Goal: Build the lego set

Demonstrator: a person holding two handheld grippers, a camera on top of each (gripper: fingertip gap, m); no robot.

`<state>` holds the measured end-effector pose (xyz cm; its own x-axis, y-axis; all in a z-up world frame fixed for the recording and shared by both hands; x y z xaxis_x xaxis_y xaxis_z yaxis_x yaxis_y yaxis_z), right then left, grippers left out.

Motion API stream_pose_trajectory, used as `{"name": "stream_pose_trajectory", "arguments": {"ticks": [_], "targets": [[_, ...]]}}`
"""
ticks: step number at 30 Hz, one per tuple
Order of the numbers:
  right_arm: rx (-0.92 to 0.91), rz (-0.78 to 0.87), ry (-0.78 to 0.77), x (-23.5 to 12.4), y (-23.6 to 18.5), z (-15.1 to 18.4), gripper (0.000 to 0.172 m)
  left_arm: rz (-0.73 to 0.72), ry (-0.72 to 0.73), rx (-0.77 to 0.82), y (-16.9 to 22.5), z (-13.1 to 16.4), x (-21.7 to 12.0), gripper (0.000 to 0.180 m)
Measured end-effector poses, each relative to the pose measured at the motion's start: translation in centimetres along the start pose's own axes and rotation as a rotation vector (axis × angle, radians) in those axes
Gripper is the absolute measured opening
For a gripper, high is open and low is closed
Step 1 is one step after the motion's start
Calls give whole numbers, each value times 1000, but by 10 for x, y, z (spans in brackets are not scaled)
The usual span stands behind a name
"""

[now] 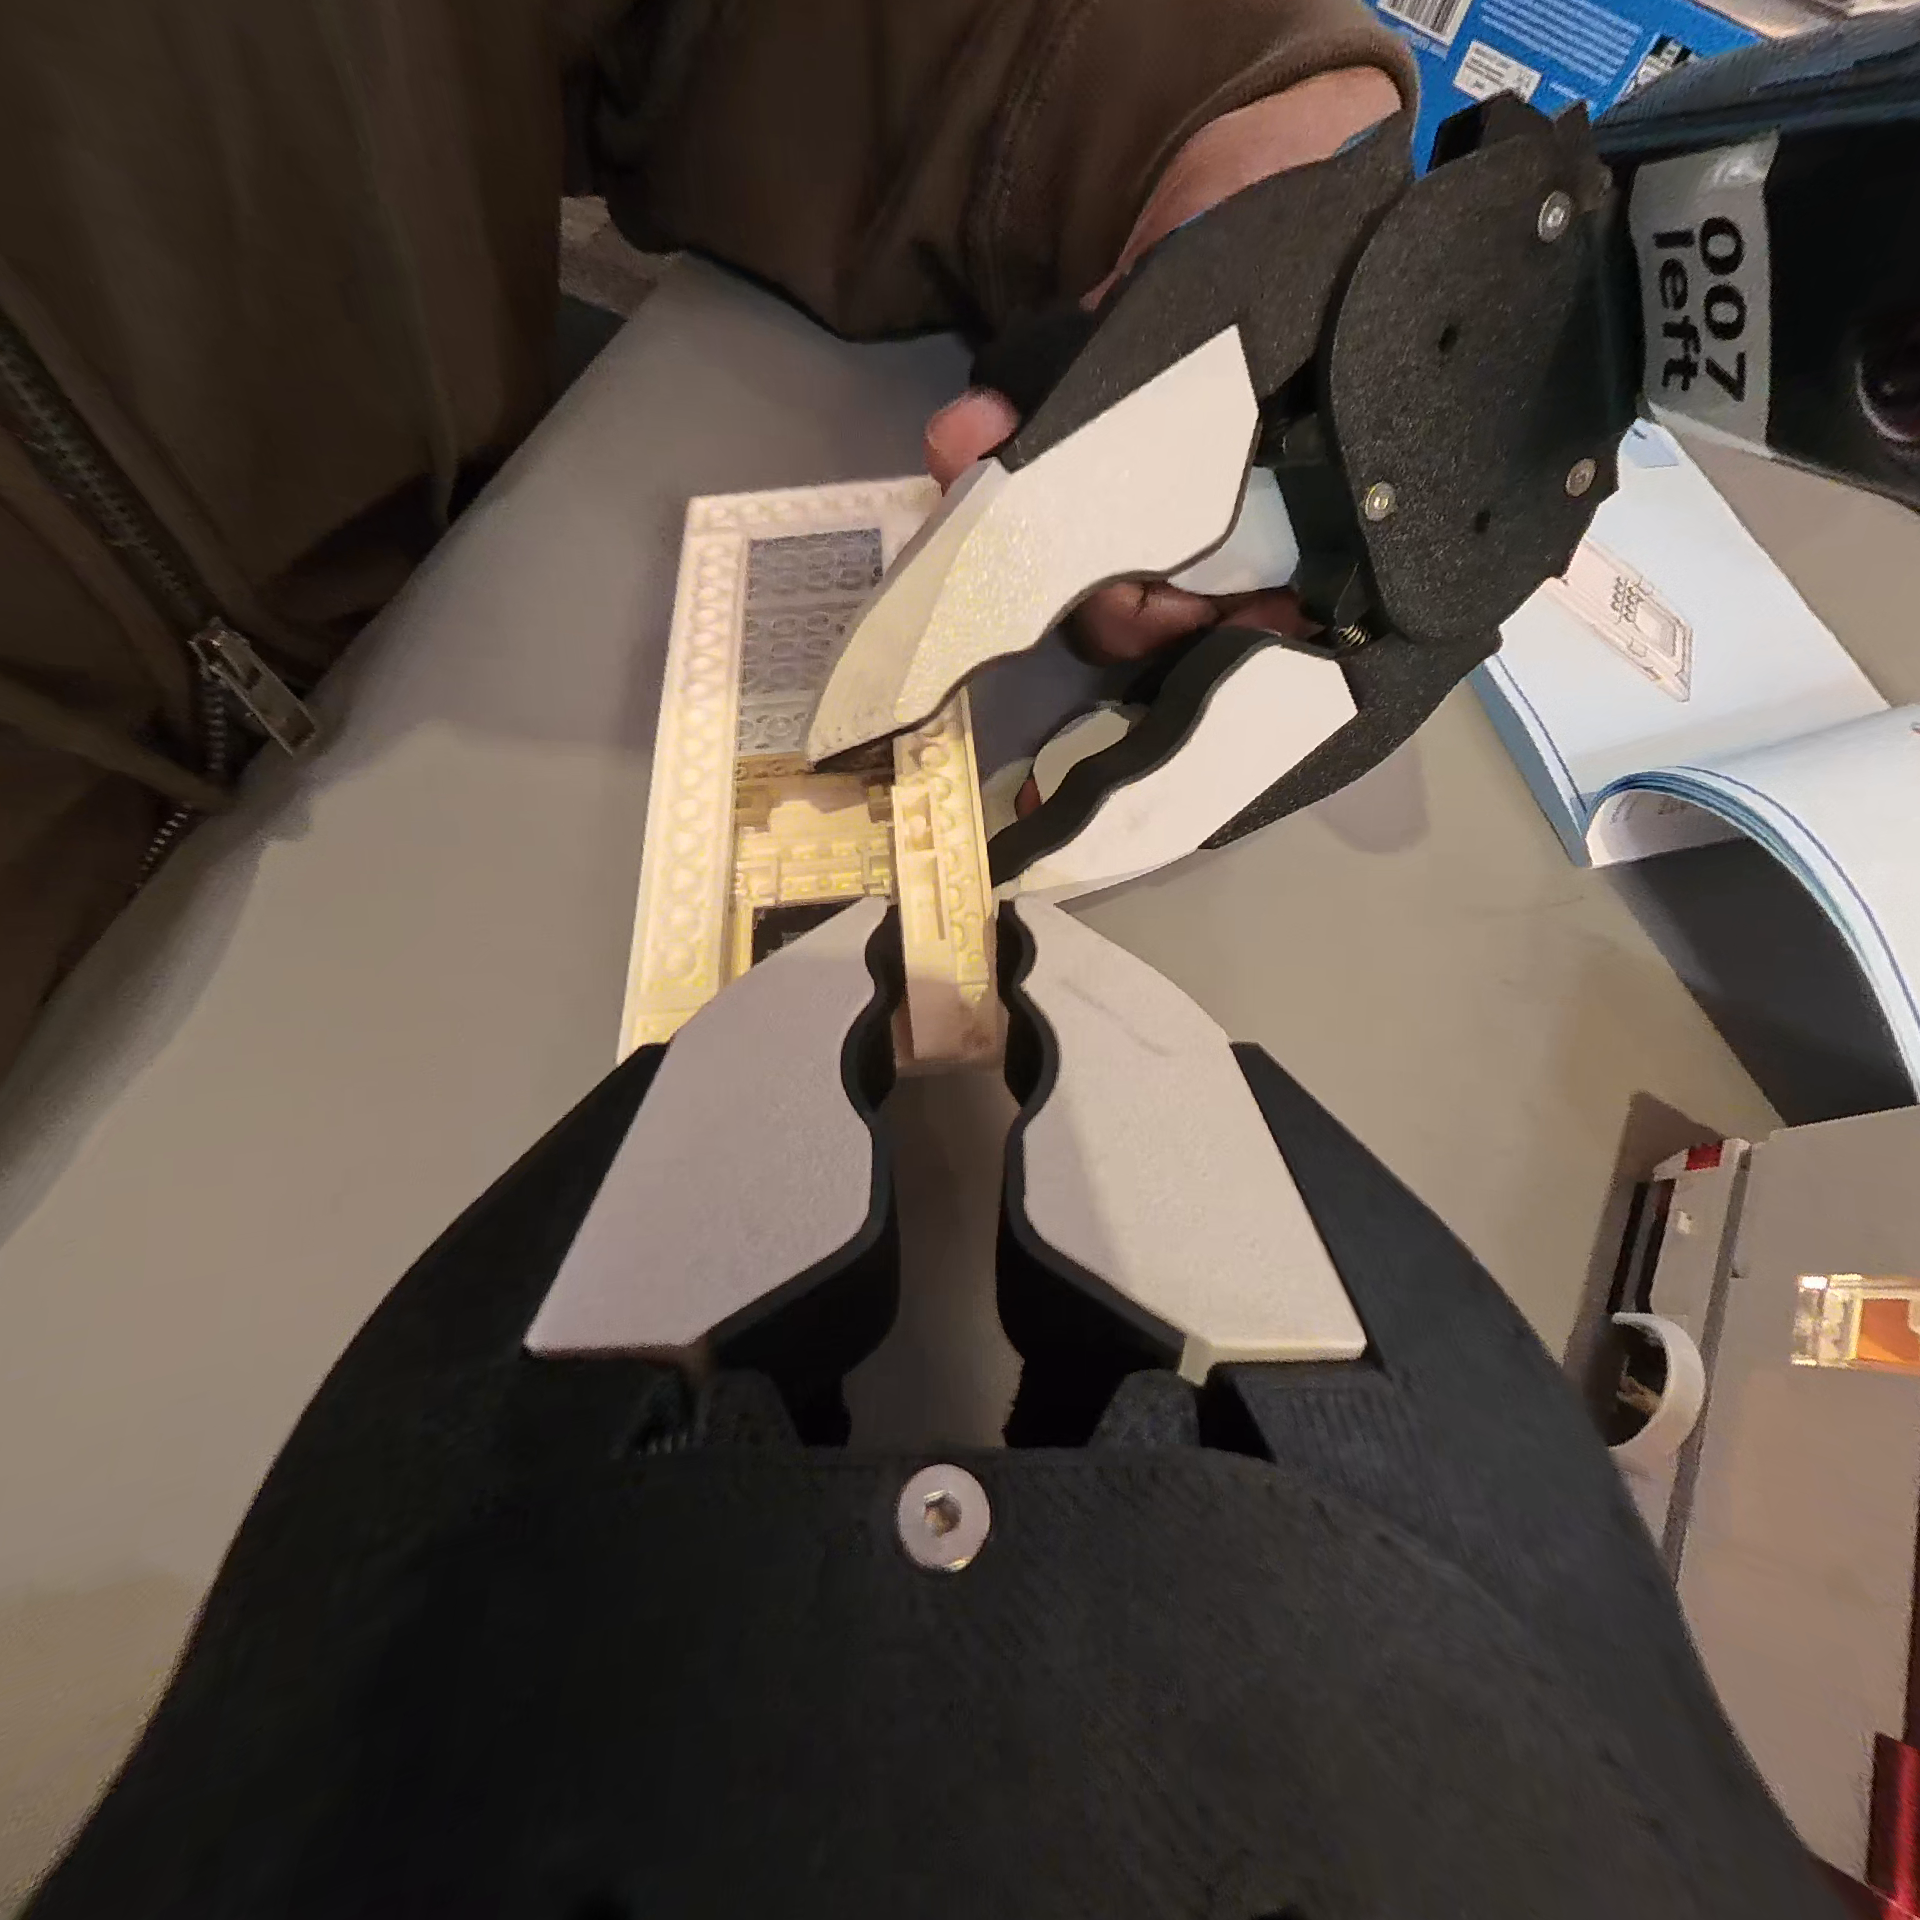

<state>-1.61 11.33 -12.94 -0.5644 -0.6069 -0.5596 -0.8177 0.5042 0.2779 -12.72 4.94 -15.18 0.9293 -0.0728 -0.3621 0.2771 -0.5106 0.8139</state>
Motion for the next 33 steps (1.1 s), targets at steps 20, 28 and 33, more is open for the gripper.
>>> {"name": "stream_pose_trajectory", "arguments": {"ticks": [20,28,33], "targets": [[-35,87,-41,-9,4,-2,26,16,64,-119,-6,-4,0,17],[5,98,-65,-13,9,3,32,21,102,-175,-9,-6,-1,16],[13,100,-66,-15,10,2,31,38,134,-206,-9,-7,-1,15]]}}
Point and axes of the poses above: each gripper's, where its closed fingertips meet, x out along the fingers, z out of its underside, y = z × x across the jaws, the point moved 8 cm from there along -x, back along the fingers, and after that the axes turned 12 degrees about -x, right-handed, at the moved point
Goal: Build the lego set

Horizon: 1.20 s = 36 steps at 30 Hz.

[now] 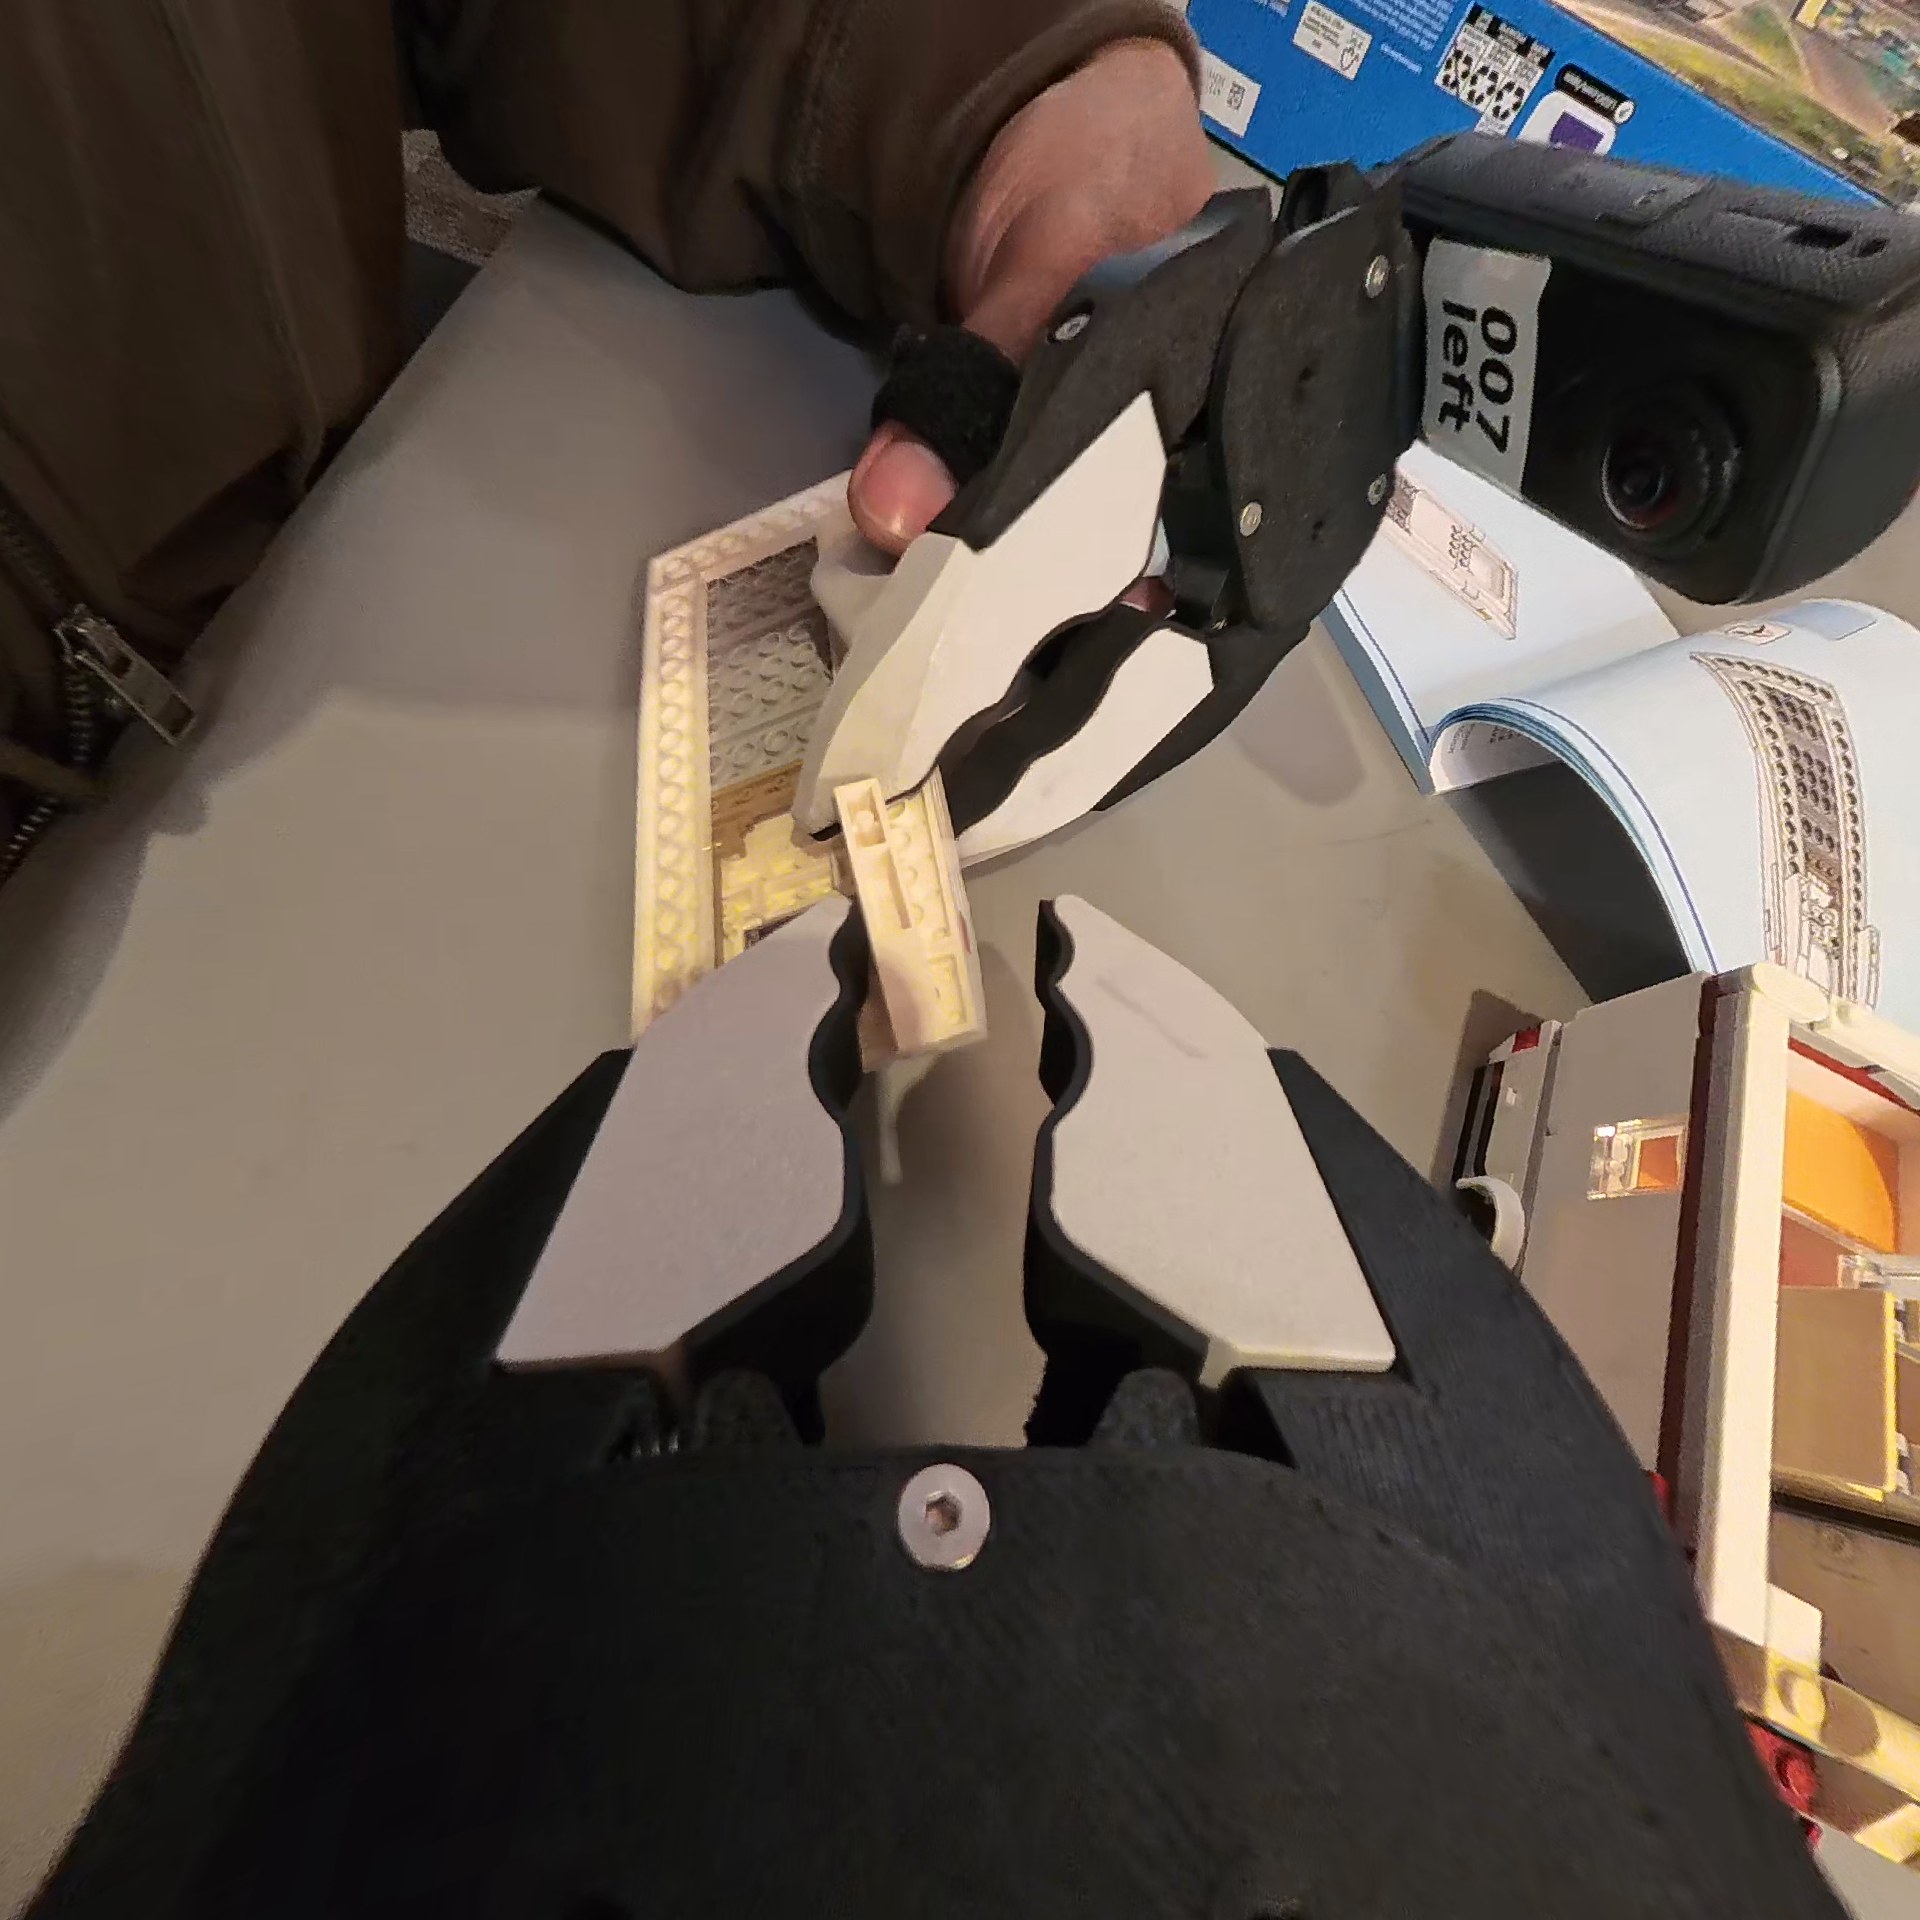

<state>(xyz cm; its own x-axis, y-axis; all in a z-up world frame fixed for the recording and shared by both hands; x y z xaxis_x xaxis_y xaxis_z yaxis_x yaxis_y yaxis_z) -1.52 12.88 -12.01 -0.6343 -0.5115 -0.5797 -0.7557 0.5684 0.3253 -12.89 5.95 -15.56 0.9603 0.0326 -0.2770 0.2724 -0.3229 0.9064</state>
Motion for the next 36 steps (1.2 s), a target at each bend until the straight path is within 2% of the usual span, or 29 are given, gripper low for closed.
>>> {"name": "stream_pose_trajectory", "arguments": {"ticks": [7,13,21,26,31,36], "targets": [[85,25,-5,-8,11,2,28,67,111,-100,-1,-5,-5,15],[168,78,-15,-15,24,6,34,150,233,-210,-2,-7,-8,15],[123,139,-19,-26,24,4,37,189,312,-273,-5,-7,-12,15],[55,217,10,-30,24,-1,27,179,333,-288,-6,-7,-13,15],[36,255,-36,-22,24,2,12,182,334,-301,-7,-7,-12,15],[51,278,-26,-21,25,3,10,202,347,-310,-8,-8,-14,16]]}}
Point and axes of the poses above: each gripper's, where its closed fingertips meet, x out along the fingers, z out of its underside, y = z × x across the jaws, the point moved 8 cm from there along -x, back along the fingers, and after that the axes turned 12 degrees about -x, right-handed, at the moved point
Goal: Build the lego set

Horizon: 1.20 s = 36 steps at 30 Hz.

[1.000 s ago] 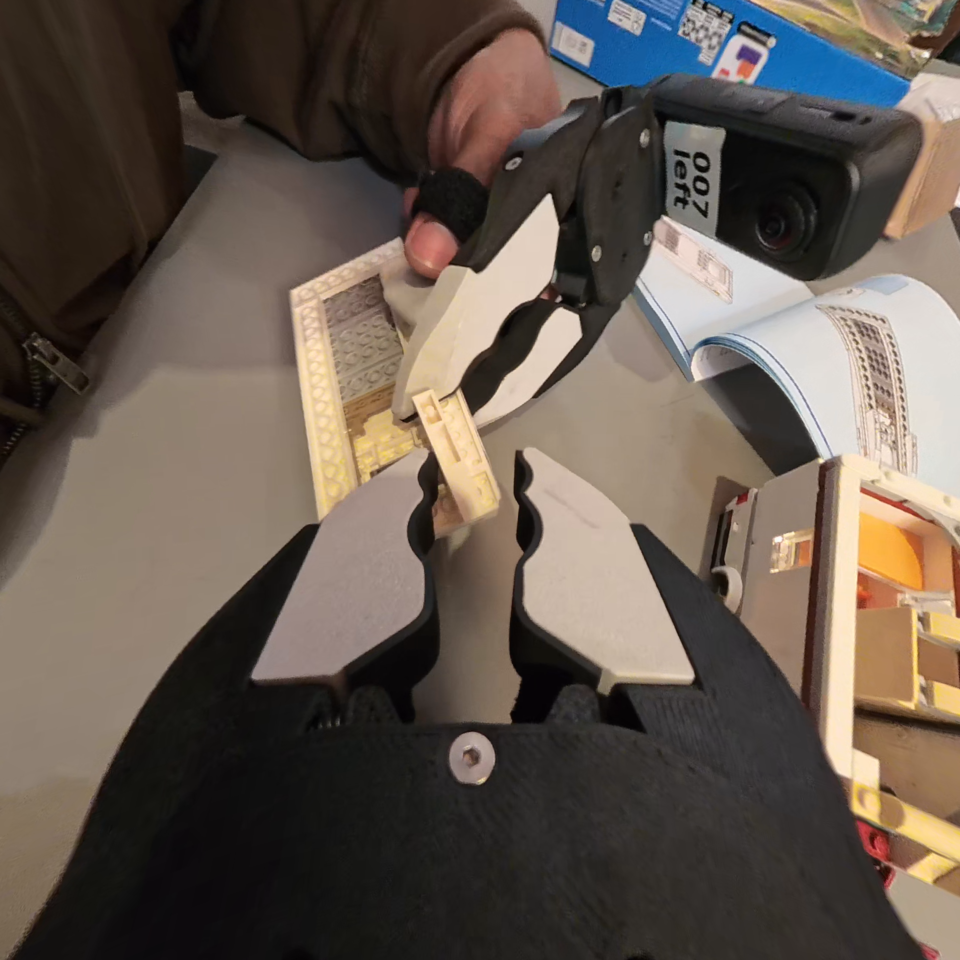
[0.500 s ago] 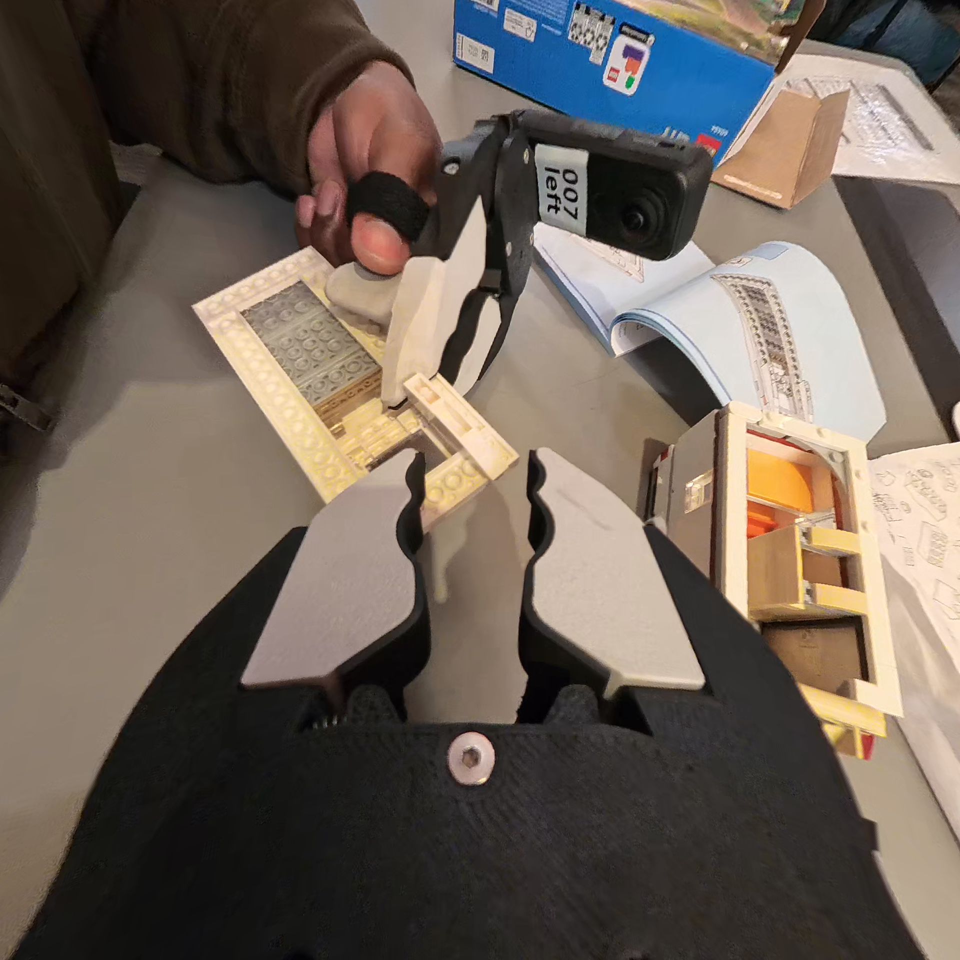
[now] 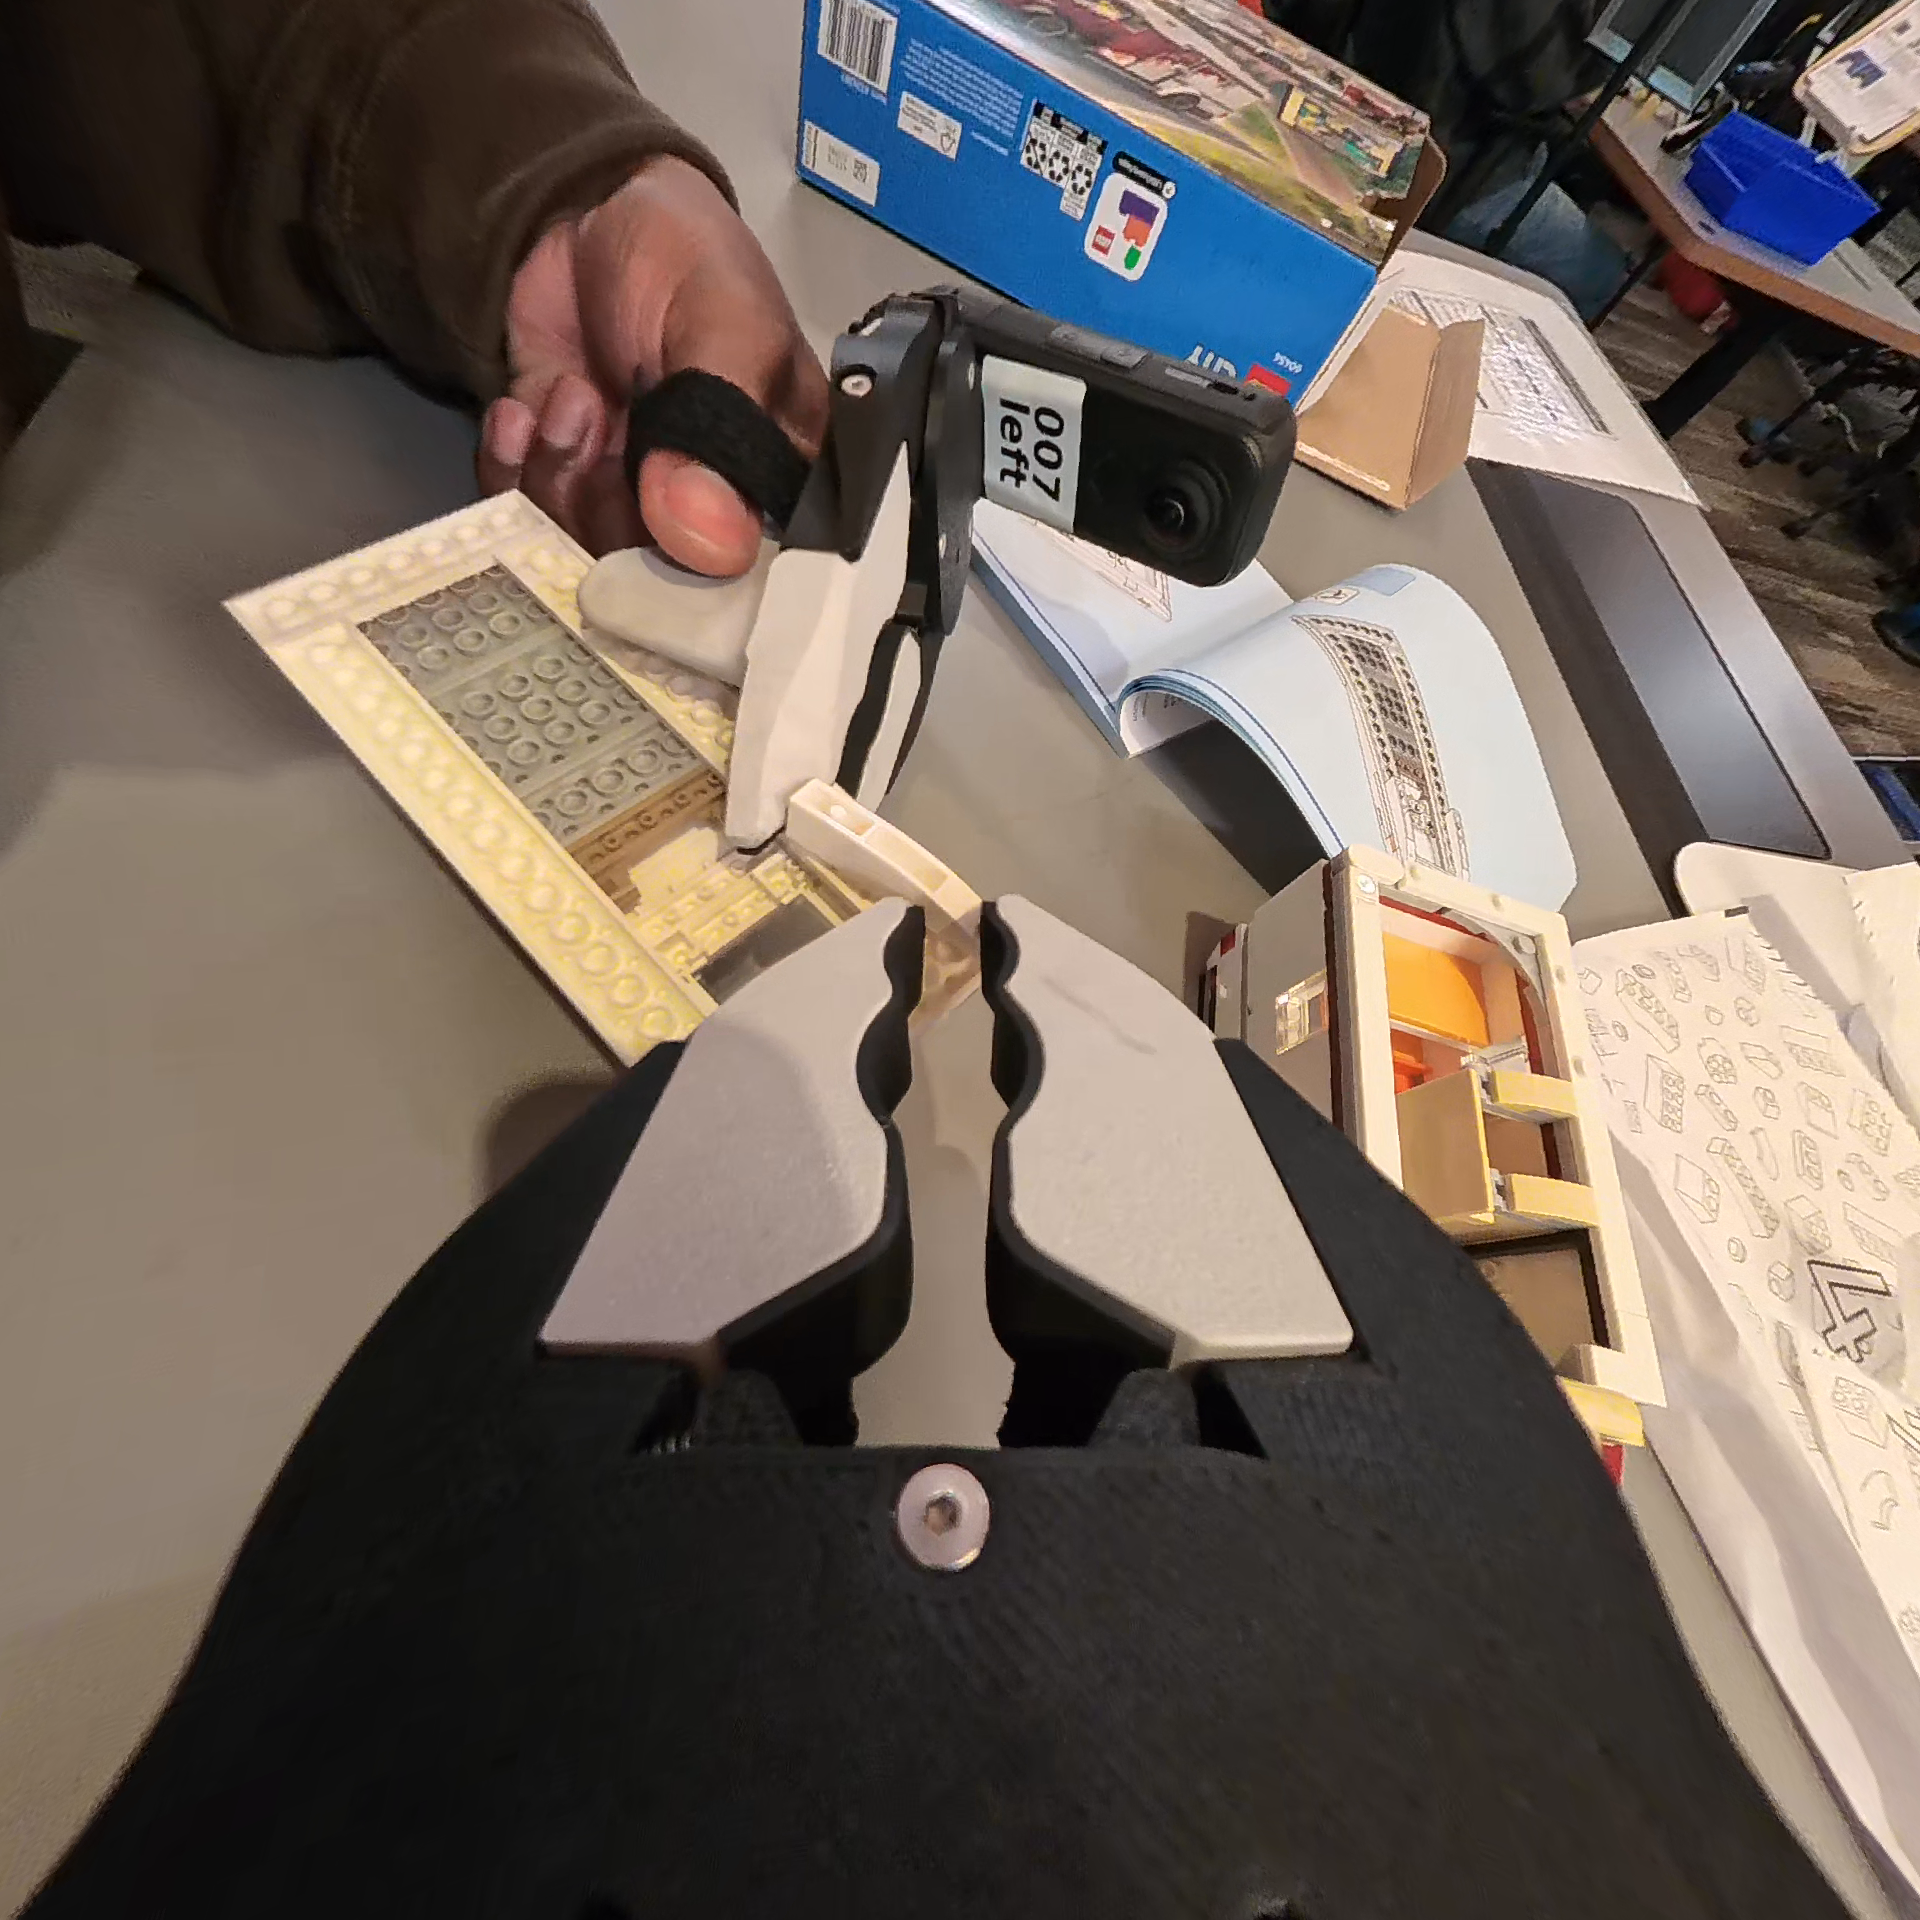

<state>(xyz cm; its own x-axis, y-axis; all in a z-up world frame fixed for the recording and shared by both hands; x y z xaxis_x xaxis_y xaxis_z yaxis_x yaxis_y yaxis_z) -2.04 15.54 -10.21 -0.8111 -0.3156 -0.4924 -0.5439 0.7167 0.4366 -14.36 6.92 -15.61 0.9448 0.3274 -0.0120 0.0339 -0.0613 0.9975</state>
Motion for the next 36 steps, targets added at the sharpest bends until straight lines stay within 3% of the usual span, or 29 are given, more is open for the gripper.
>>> {"name": "stream_pose_trajectory", "arguments": {"ticks": [13,36], "targets": [[17,50,25,-3,-2,2,7,73,-3,-2,3,1,2,19],[-15,58,28,-4,-5,1,12,-1,22,43,3,0,0,17]]}}
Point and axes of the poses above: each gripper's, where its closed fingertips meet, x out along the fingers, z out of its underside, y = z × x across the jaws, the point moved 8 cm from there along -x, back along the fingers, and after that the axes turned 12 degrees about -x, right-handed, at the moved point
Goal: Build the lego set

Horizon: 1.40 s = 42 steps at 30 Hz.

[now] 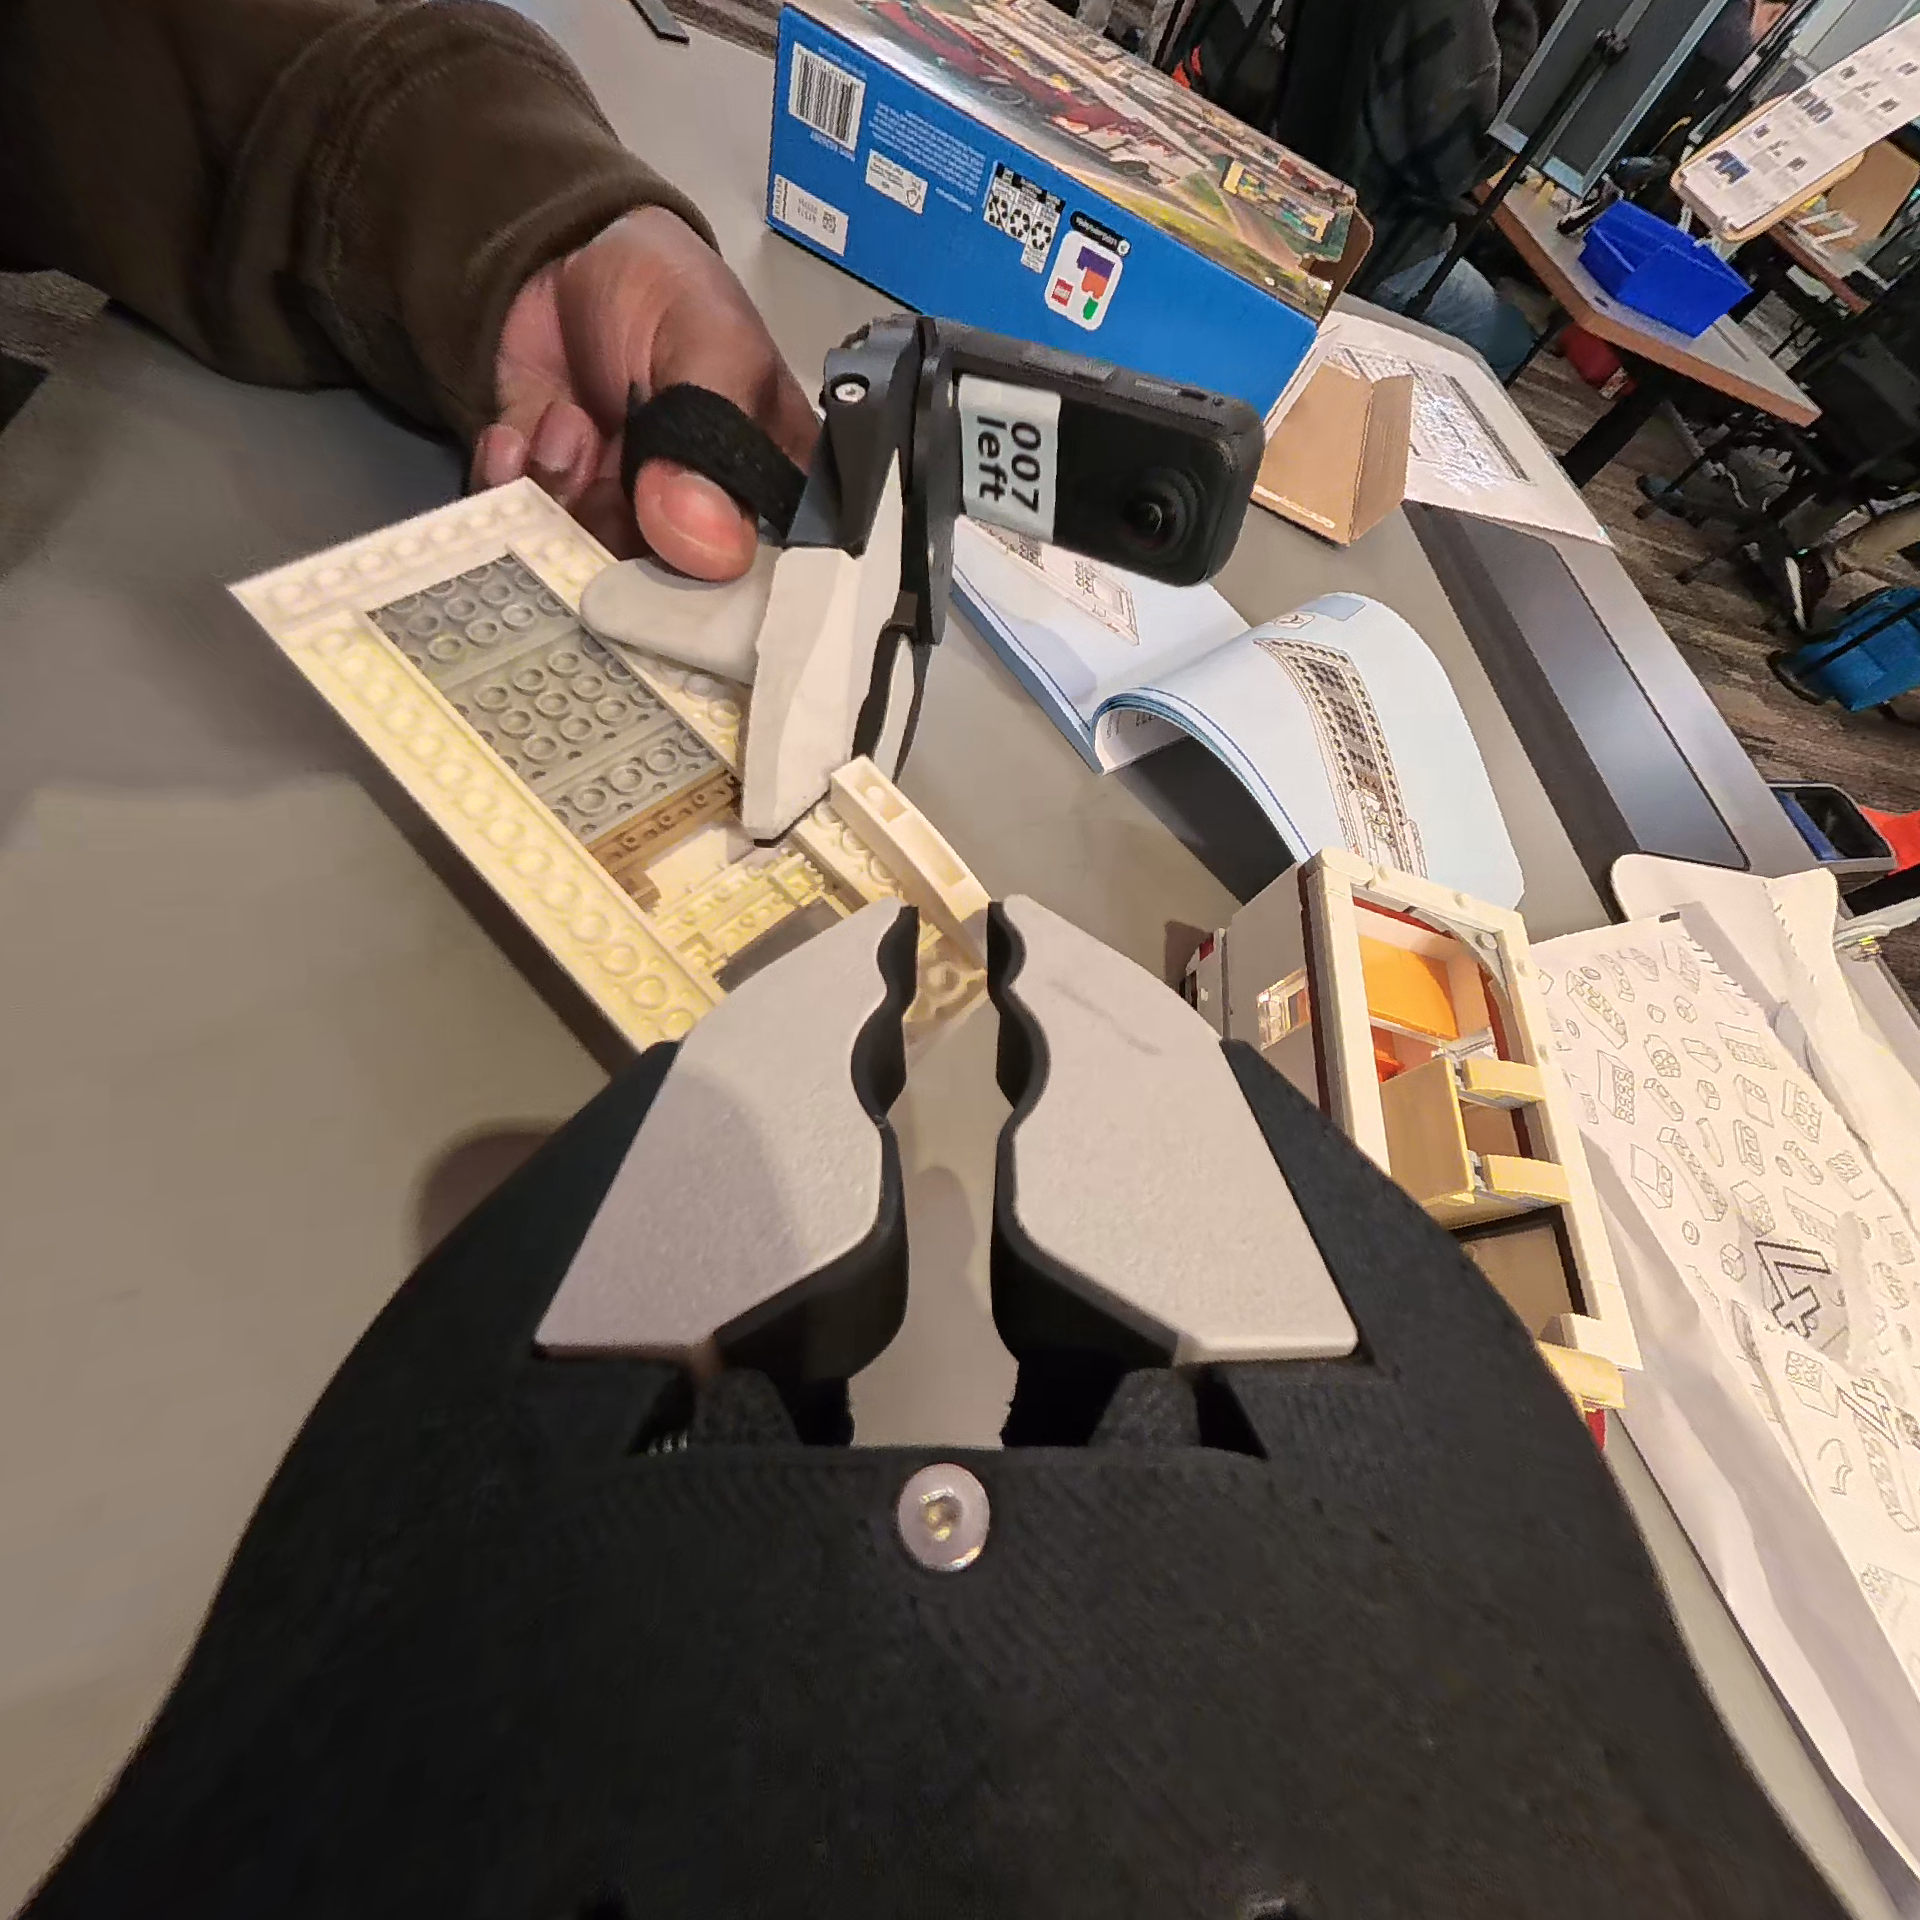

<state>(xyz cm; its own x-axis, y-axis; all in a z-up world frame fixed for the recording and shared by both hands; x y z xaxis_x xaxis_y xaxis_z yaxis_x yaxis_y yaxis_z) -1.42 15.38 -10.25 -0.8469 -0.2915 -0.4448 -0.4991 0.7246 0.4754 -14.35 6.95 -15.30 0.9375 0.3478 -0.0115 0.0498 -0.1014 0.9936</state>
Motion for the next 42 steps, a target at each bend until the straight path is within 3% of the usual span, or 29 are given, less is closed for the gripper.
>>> {"name": "stream_pose_trajectory", "arguments": {"ticks": [7,11,15,22,31,42], "targets": [[83,-19,-16,-3,5,1,19,-6,-5,5,0,0,0,17],[395,-138,-112,-4,14,12,32,-33,-21,29,1,1,0,17],[676,-259,-67,-16,21,16,38,-25,-35,38,2,2,0,17],[958,-417,-21,-12,9,16,55,-19,-103,68,5,12,10,17],[1033,-542,0,0,-6,16,44,-27,-169,105,7,20,18,16],[906,-516,-45,-2,-3,12,35,-11,-172,58,5,22,20,16]]}}
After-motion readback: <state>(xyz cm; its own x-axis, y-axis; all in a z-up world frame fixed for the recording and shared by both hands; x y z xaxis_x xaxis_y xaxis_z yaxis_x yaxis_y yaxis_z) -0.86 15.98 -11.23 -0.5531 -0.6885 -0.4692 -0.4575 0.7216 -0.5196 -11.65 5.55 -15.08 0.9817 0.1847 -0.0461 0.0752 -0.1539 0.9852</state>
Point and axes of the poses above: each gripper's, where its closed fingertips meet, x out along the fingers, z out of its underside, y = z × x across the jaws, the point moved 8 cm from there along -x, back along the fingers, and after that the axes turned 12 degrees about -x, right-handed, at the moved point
